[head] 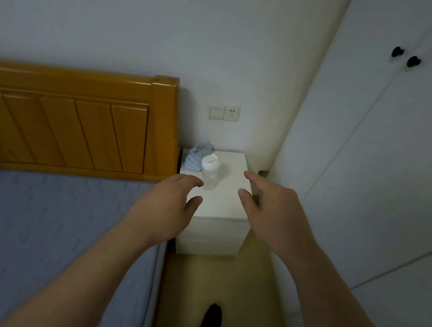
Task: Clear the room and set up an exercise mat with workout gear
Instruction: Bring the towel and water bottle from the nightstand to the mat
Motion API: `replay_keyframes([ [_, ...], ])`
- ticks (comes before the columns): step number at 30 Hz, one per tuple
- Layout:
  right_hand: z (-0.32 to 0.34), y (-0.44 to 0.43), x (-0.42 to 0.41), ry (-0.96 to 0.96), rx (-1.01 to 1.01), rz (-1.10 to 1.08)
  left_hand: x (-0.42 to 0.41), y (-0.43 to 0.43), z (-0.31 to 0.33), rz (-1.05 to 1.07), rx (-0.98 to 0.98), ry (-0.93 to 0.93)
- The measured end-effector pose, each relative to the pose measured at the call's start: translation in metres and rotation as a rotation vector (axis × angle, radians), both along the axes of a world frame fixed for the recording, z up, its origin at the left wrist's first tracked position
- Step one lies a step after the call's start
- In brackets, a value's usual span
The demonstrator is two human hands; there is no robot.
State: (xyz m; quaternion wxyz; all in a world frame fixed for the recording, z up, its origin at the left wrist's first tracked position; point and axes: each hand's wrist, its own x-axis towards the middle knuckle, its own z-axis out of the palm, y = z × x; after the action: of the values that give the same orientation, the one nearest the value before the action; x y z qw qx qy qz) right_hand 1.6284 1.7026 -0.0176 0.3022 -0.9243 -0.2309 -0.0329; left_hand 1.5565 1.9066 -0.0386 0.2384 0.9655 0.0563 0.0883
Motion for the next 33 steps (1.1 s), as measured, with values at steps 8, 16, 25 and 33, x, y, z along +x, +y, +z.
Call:
replay_keyframes([
  [8, -0.025, 0.053, 0.165, 0.106, -0.024, 0.044, 0.151, 0.06, -0.018, 0.023, 0.082, 0.115],
  [16, -0.071, 0.123, 0.282, 0.247, -0.18, 0.149, 0.27, 0.122, -0.064, 0.043, 0.008, 0.242],
  [25, -0.194, 0.21, 0.373, 0.47, -0.37, 0.11, 0.404, 0.193, -0.178, -0.101, -0.038, 0.414],
  [33, -0.284, 0.258, 0.428, 0.639, -0.546, -0.015, 0.482, 0.239, -0.265, -0.295, 0.092, 0.527],
])
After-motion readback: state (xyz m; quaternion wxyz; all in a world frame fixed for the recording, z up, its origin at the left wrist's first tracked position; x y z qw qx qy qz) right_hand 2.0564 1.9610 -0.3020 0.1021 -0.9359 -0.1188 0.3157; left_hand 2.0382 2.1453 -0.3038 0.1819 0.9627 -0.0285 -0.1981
